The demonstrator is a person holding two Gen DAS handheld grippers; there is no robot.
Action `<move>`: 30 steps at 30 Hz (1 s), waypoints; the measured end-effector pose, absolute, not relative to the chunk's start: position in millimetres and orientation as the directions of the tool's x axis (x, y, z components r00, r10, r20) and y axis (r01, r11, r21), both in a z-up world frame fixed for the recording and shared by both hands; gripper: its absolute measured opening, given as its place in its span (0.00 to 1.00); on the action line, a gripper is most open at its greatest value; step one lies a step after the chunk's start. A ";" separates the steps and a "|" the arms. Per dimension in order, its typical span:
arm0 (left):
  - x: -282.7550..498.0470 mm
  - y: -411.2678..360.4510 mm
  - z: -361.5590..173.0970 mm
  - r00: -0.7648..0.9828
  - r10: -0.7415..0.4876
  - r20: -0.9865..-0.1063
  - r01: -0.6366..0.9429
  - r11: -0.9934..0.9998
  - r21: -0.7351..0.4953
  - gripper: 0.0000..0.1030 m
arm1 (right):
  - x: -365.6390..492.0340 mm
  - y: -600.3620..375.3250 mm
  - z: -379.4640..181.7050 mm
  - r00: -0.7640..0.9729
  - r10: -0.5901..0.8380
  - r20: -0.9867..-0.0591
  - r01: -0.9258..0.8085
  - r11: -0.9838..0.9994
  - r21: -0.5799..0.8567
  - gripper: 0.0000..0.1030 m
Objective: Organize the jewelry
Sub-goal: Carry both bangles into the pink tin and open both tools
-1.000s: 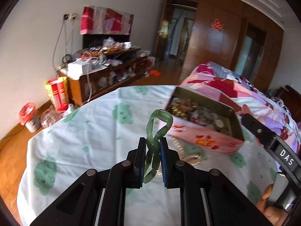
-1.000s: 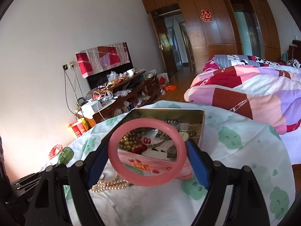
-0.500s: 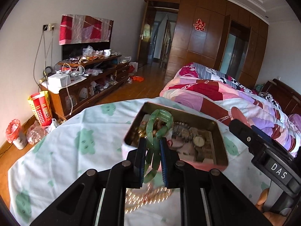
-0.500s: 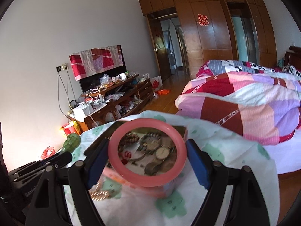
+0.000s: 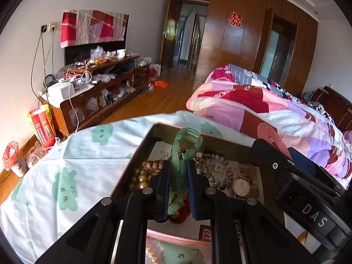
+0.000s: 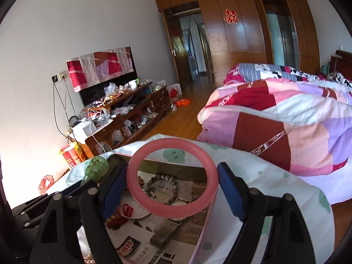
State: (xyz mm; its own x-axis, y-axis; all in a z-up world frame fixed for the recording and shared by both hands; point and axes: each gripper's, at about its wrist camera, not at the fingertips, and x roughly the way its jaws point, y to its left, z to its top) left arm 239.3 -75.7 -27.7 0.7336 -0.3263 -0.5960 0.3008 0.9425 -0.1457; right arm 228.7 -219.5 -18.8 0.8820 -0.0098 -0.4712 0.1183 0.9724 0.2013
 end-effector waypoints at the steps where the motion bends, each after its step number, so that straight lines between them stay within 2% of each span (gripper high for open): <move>1: 241.0 -77.3 -29.8 0.730 -0.322 -0.603 0.302 0.943 -0.139 0.14 | 230.7 -219.6 -21.5 0.878 -0.006 -0.479 0.116 0.973 0.201 0.81; 11: 243.8 -86.4 -41.9 0.728 -0.266 -0.632 0.297 0.953 -0.059 0.14 | 247.2 -212.3 -35.9 0.840 -0.013 -0.542 0.110 0.983 0.148 0.81; 30: 247.8 -90.1 -43.0 0.717 -0.266 -0.644 0.302 0.952 -0.057 0.14 | 252.7 -211.2 -39.4 0.828 0.021 -0.561 0.082 0.984 0.159 0.81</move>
State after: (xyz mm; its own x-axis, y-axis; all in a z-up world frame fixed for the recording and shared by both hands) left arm 247.8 -90.1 -43.0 0.7170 -0.2663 -0.6442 0.3018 0.9516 -0.0575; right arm 252.7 -211.2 -39.4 0.8277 0.0215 -0.5607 0.0820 0.9839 0.1587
